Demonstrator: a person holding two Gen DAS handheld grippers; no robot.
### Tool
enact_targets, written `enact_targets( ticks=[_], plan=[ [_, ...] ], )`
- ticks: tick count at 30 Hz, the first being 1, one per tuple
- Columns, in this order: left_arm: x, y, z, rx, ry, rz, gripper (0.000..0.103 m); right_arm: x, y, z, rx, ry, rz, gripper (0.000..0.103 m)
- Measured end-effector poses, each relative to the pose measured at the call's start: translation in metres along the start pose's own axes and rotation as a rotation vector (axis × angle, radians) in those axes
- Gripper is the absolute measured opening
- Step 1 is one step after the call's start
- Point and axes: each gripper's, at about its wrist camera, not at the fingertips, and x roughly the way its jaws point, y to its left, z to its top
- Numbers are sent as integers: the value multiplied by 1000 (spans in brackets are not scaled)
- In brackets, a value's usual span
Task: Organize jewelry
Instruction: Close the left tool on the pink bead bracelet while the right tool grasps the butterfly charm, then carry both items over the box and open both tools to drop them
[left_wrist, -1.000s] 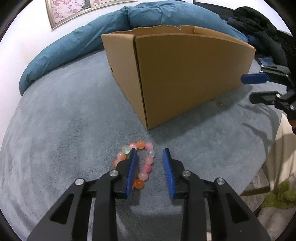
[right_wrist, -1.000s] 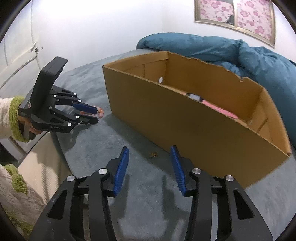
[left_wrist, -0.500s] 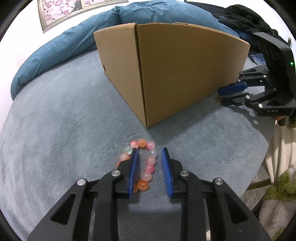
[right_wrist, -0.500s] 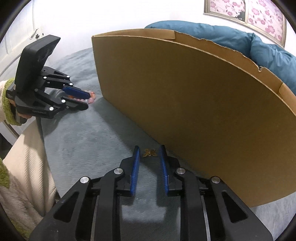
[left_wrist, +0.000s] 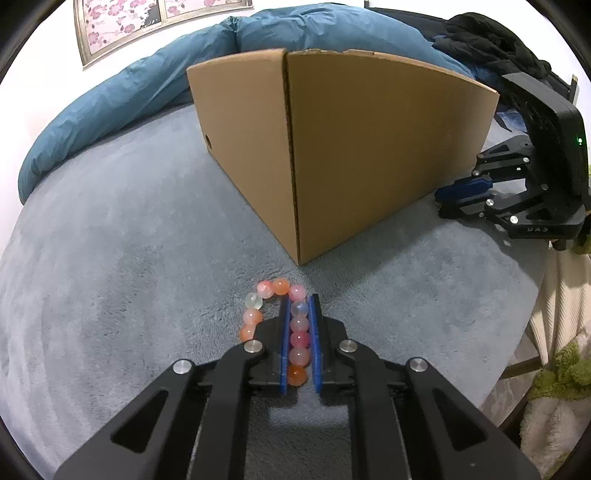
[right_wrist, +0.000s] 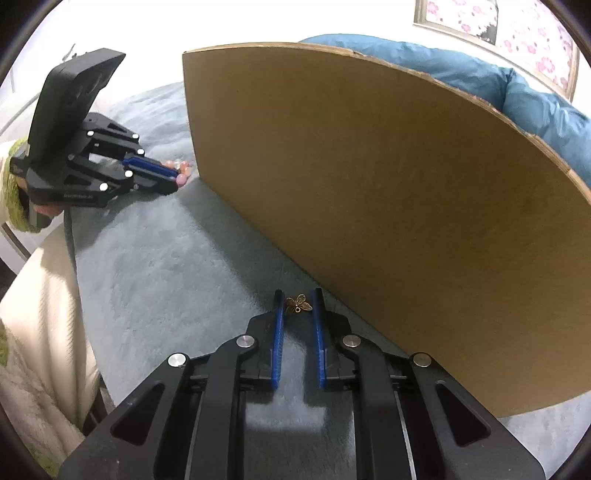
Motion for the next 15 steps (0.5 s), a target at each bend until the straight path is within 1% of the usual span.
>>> enact_targets(
  ticks=[4, 9, 12, 15],
  plan=[
    [-10, -6, 2, 6, -11, 9, 9, -12, 7, 3, -4, -5, -17, 12],
    [-32, -18, 8, 15, -47, 18, 9, -40, 12, -2, 3, -36, -53, 12],
    [-51, -26, 12, 17, -79, 14, 9, -67, 11, -7, 11, -74, -79, 12],
    [-76, -29, 25, 3, -130, -4, 9, -92, 10, -5, 17, -122, -101, 12]
  ],
)
